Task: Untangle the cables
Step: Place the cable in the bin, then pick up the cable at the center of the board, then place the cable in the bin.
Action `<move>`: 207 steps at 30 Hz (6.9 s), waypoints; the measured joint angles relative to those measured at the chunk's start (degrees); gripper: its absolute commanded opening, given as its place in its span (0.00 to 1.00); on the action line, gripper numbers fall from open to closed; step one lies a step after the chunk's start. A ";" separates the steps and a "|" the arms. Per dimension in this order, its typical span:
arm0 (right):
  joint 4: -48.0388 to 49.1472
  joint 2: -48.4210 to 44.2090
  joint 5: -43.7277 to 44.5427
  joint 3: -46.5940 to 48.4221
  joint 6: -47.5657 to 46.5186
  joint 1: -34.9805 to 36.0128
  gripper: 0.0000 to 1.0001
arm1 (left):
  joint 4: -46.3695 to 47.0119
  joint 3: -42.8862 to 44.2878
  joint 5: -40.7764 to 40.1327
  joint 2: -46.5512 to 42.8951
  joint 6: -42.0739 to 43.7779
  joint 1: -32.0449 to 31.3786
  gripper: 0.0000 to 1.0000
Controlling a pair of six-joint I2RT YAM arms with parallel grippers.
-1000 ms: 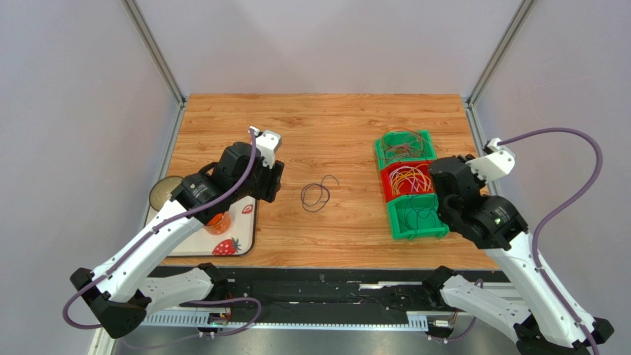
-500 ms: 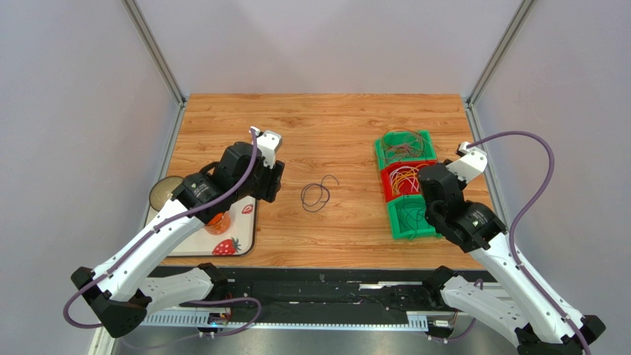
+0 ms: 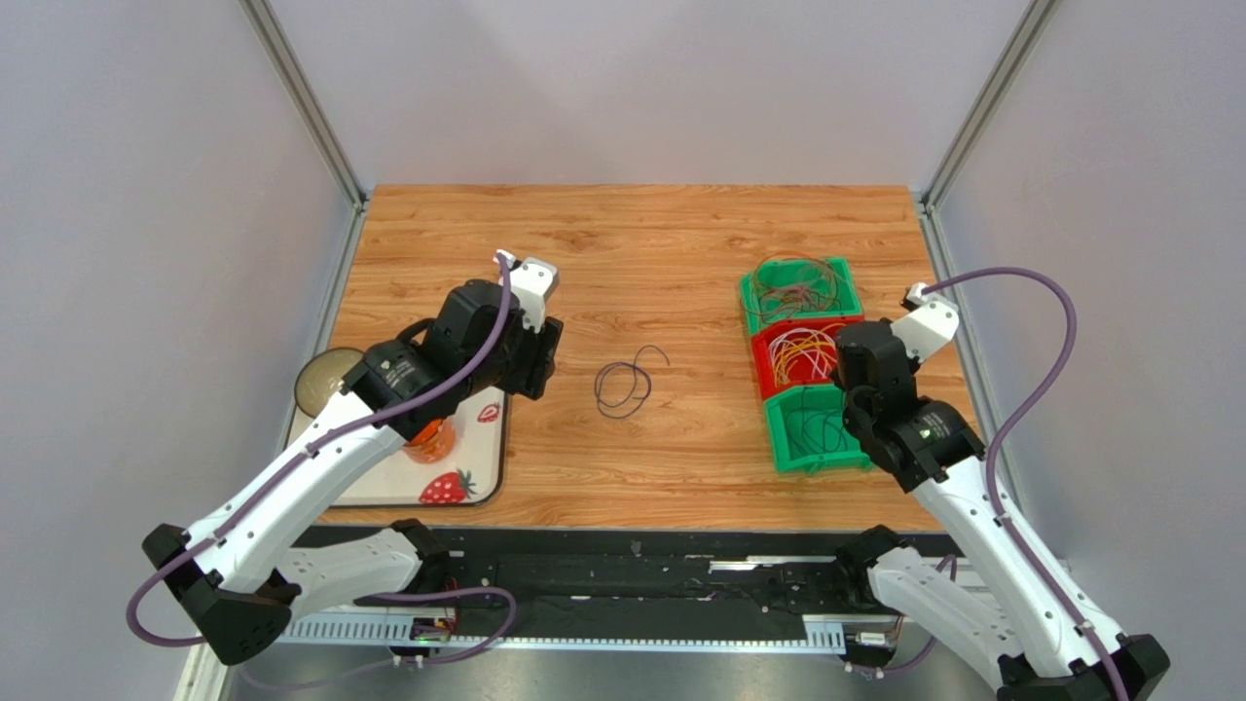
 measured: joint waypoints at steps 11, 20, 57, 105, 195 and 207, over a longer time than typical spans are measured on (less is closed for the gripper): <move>3.21 3.15 -13.42 -3.50 0.74 -12.70 0.00 | -0.28 0.00 -0.24 1.14 0.00 0.00 0.61; 4.42 6.69 -20.35 -5.73 2.93 -14.10 0.00 | -0.61 0.00 -0.79 1.84 0.00 0.00 0.61; -8.46 15.21 -28.63 -6.16 10.16 -14.14 0.00 | -1.05 0.00 -1.62 2.93 0.02 0.39 0.61; -3.30 6.67 -35.82 0.31 -5.01 -14.47 0.51 | 10.93 -4.85 9.22 23.12 -10.40 0.33 0.57; 42.01 20.46 -79.76 0.81 3.85 9.35 0.69 | 7.41 10.97 20.50 5.66 -8.39 1.79 0.00; 50.12 22.40 -81.09 -1.05 0.55 15.39 0.68 | 8.07 10.97 24.79 5.40 -13.55 2.01 0.00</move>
